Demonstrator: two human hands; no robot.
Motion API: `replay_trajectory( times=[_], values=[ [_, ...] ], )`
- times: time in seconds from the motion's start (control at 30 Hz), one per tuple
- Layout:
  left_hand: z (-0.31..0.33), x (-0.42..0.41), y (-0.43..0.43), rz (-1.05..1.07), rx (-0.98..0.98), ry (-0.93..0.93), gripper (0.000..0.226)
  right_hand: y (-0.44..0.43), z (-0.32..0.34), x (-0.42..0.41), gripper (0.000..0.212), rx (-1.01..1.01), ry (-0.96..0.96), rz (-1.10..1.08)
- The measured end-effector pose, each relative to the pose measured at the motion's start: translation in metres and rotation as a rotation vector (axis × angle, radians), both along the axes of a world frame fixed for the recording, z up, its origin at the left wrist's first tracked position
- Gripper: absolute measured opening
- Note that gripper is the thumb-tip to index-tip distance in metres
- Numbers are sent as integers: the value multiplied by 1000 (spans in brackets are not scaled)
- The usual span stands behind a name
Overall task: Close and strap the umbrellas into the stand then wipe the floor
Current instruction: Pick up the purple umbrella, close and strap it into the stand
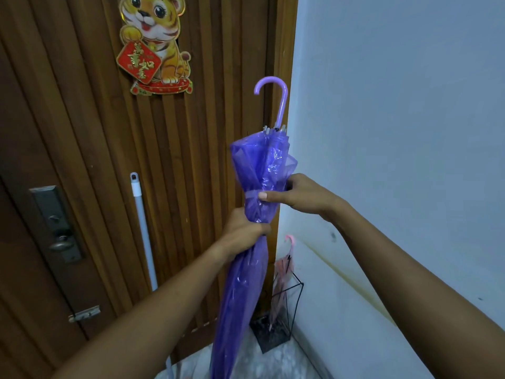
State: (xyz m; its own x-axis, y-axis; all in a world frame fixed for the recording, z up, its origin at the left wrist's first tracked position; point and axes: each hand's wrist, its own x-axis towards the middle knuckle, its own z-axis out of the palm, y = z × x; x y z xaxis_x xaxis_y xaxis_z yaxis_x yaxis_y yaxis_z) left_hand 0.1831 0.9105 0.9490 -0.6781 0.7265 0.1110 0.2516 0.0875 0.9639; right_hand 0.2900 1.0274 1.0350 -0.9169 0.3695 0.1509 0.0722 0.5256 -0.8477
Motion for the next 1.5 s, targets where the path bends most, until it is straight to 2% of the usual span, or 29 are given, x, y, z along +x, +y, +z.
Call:
replay_trajectory(
  times=[0.07, 0.17, 0.3, 0.43, 0.63, 0.73, 0.8, 0.9, 1.0, 1.13, 1.2, 1.27, 1.43, 1.5],
  values=[
    [0, -6, -1, -35, 26, -43, 22, 1, 1, 4, 21, 119, -33, -43],
    [-3, -11, 0, -9, 75, -43, 26, 5, -1, 3, 34, 278, -67, -175],
    [-8, -26, 1, 90, 80, -94, 41, 2, 7, 9, 34, 187, 32, -151],
    [-1, -35, -6, 56, 9, -135, 33, -2, 12, 16, 27, 61, 101, -68],
    [12, -37, -19, -189, 64, -439, 30, 2, -2, 12, 36, -4, 42, -137],
    [17, -27, -23, -315, 105, -602, 17, 5, -10, 9, 47, -55, 52, -157],
    [22, -18, -26, -428, 128, -702, 17, 8, -14, 6, 58, -109, 70, -150],
    [27, -6, -30, -600, 117, -765, 19, 7, -17, 3, 64, -169, 53, -101],
    [29, 0, -30, -697, 120, -778, 23, 5, -19, 2, 51, -261, 29, -19],
    [29, 0, -32, -859, 146, -827, 30, 2, -21, 1, 17, -447, 78, 105],
    [28, -2, -32, -915, 117, -816, 28, 2, -22, -1, 16, -534, 133, 161],
    [26, -4, -32, -871, 64, -743, 31, 2, -20, -3, 22, -502, 171, 147],
    [20, -3, -28, -393, 43, -309, 54, 8, -17, -8, 50, -152, 226, -35],
    [16, 3, -23, -290, 87, -172, 70, 8, -22, -12, 60, -38, 253, -90]
  ],
)
